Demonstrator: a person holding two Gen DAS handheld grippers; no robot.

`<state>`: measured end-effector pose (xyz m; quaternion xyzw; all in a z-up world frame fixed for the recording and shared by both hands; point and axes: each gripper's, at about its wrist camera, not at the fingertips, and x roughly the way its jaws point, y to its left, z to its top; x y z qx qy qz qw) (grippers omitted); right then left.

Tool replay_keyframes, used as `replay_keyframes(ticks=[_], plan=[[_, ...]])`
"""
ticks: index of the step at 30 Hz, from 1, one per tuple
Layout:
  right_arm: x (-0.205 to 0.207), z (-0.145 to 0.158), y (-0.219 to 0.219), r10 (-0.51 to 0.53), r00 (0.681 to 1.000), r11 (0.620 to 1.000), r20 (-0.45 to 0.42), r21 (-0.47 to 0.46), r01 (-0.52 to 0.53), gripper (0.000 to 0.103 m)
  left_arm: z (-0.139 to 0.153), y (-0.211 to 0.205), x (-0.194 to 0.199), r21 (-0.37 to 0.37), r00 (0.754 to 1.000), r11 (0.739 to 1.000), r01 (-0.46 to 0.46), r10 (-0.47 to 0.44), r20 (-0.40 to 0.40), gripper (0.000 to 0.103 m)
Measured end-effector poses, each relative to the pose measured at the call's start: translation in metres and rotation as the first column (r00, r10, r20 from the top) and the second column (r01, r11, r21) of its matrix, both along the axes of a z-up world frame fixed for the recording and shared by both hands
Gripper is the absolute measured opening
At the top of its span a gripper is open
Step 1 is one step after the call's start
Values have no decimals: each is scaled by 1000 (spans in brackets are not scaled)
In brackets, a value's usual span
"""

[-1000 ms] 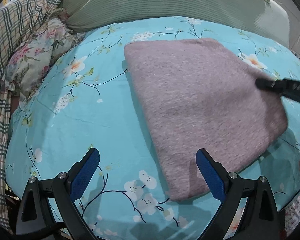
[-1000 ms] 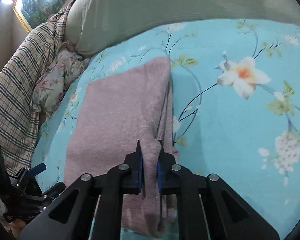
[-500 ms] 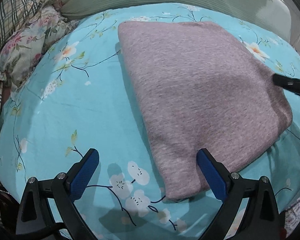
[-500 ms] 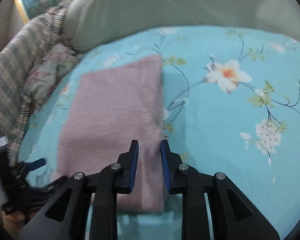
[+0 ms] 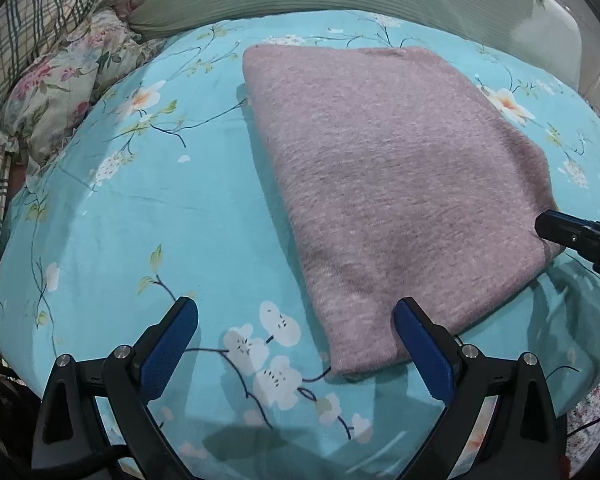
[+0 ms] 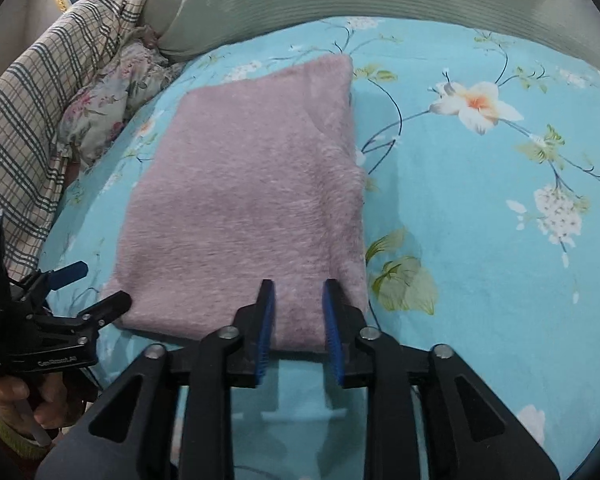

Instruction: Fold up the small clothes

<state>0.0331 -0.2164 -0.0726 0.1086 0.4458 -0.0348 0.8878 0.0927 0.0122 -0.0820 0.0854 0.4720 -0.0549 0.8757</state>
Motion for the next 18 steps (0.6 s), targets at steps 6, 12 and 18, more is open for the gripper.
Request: replay_keyframes(ticks=[6,12,18], plan=[[-20,20,24,48,998,999,44,-23,-47,59,12,0,-20,5,1000,1000,0,0,25,99],[-37,25,41,89,995,994,53,-62,-86,76,21,5,-40,11,999,1000,-4,4,38,99],[-53,19,45,108,994,992,29,-64,-106,80,25,9,-61,35,998,999,-9,7,62,99]])
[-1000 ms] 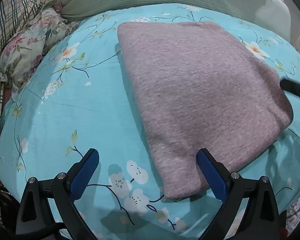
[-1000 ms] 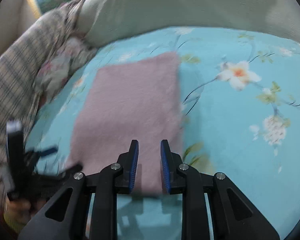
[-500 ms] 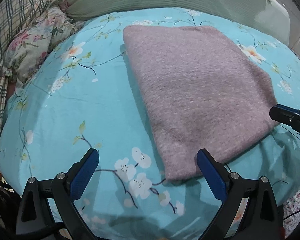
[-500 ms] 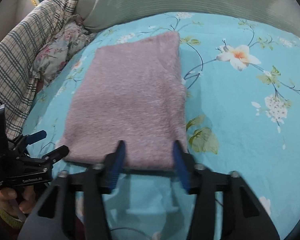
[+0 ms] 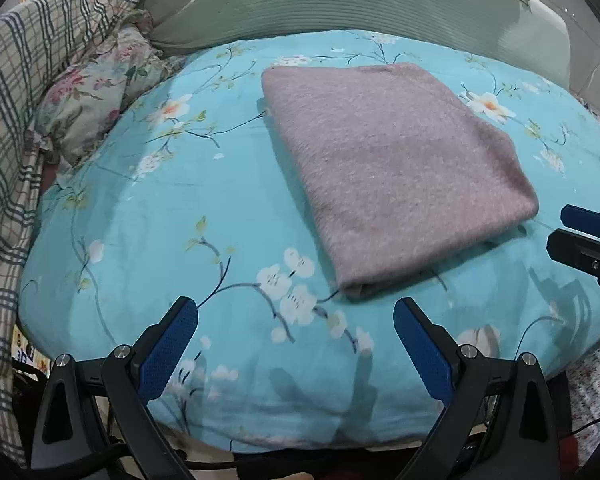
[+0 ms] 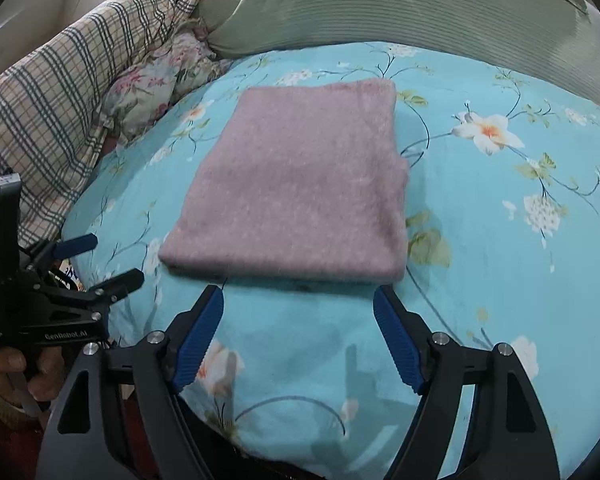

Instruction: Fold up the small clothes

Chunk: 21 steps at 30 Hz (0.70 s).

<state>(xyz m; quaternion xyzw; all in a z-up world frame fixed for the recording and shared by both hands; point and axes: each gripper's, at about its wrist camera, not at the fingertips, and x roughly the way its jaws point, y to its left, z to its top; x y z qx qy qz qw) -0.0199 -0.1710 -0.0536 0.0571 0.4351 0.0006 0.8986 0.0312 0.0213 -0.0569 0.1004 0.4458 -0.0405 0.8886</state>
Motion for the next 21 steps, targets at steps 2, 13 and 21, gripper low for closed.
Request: replay_keyframes(ticks=[2,13,21], plan=[[-5,-1,1,7,1000,1000,-8,2,-7,83,1,1,-5,7,1000,1000,2,-2,3,99],[-28,23,9,74,997,997,33,0,-74,94,28,-3,-35,21,998,998,51,-52,47,99],[-30,36,20,113,992,993,53,-34,-111,101,60,-11,-45,23,989,997,79,-81,123,99]])
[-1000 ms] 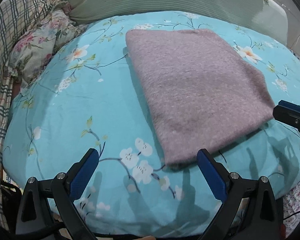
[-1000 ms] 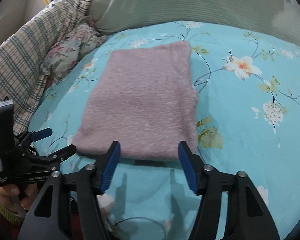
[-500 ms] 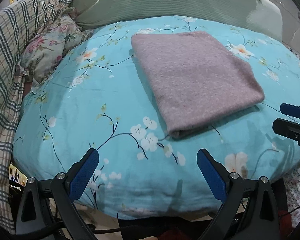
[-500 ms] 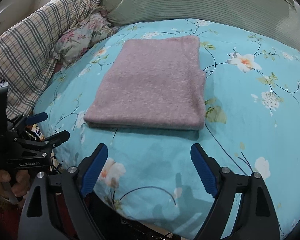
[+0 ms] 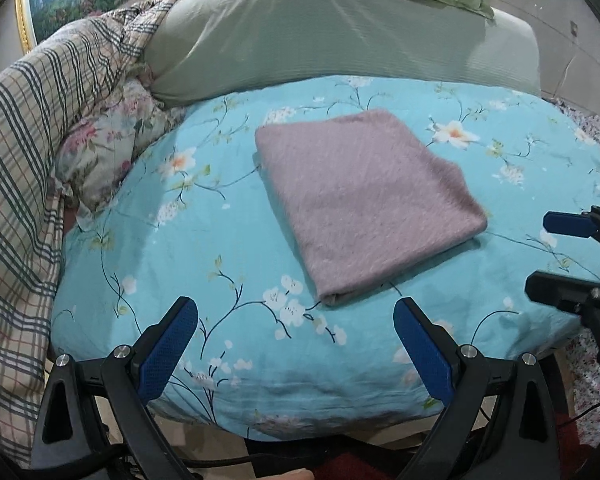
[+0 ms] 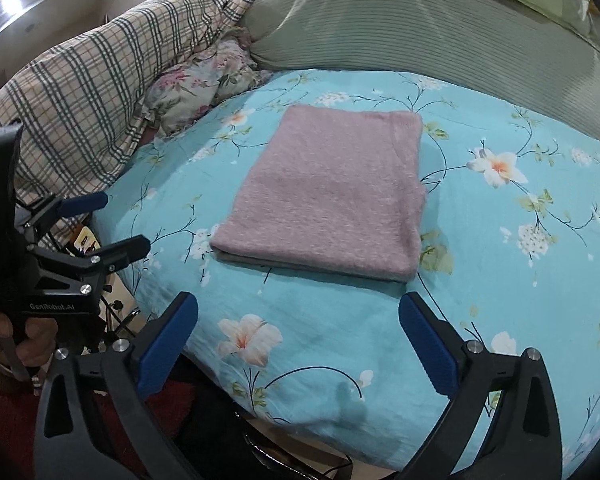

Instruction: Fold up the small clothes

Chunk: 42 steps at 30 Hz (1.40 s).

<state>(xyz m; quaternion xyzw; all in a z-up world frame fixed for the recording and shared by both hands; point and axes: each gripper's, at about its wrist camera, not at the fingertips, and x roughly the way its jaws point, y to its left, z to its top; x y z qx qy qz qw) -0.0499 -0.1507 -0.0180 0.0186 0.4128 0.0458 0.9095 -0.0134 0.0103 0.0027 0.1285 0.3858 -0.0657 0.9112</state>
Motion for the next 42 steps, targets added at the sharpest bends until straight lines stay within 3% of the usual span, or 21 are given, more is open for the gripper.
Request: replay_keyframes(ticks=[13,42], plan=[[15,-17,-8,-28,998,1000,-52,-1,28,101,-17,3,22,-4,999,1000,-9,9,-42,99],[42,-12,-29,-60,997,998,-53,19,61,101,-24,0,58,-11,996,999,-47,47,-72,99]])
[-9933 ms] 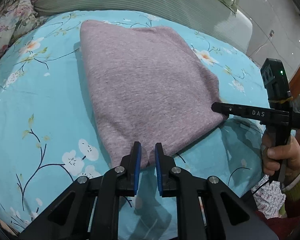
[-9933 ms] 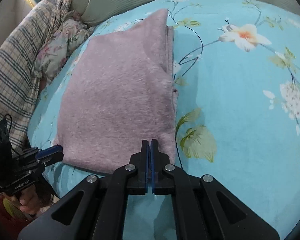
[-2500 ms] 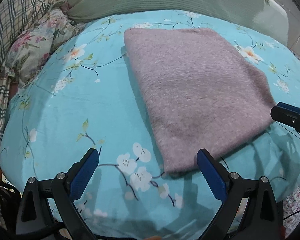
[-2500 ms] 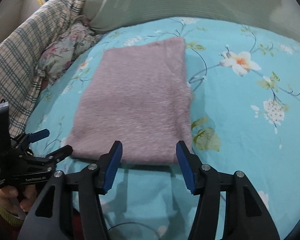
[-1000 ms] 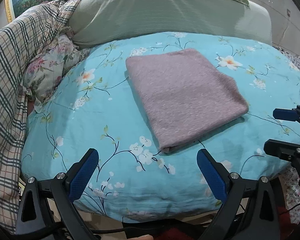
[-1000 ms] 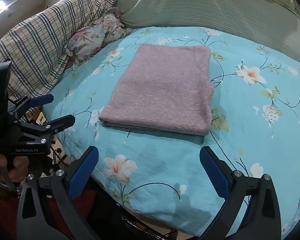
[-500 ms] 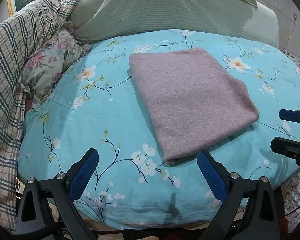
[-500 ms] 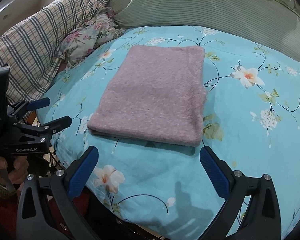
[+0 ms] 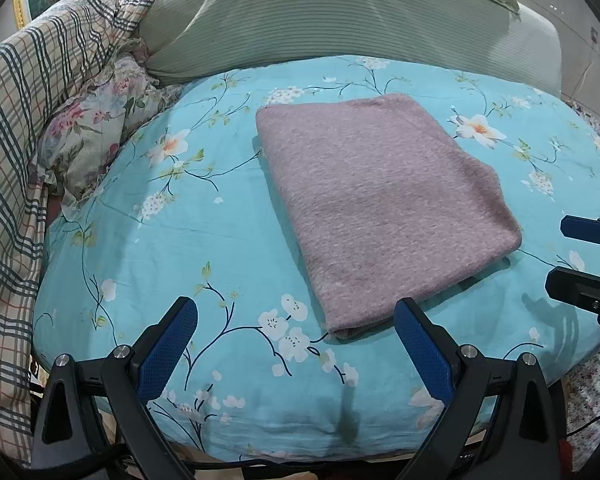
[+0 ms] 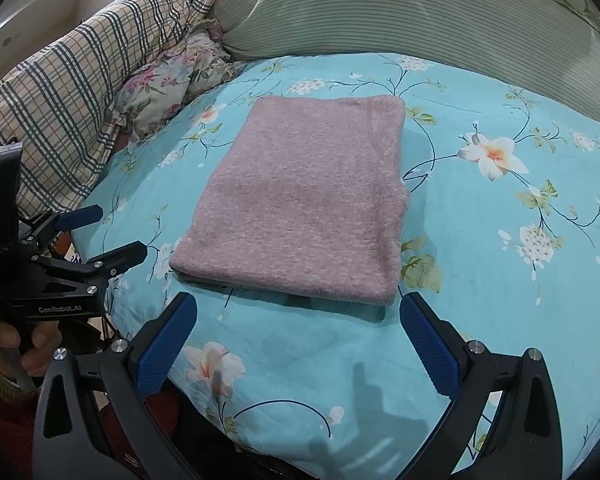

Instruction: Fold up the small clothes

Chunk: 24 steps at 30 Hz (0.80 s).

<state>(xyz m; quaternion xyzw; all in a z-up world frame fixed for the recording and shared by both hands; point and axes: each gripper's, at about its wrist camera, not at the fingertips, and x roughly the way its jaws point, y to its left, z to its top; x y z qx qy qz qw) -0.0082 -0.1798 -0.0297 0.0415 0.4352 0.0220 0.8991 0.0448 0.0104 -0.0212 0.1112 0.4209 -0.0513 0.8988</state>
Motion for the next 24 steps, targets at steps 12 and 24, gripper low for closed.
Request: replay_keyframes(ticks=[12,24], plan=[[1,1,-1,-2,1000,1000,2,2,2,102,0,-3,0,-1,1000,1000,2,-2,4,99],[-1,1,6,-5,1000,1000,2,2,5,102,3,-8,-3,1,1000,1000,1,-1,12,99]])
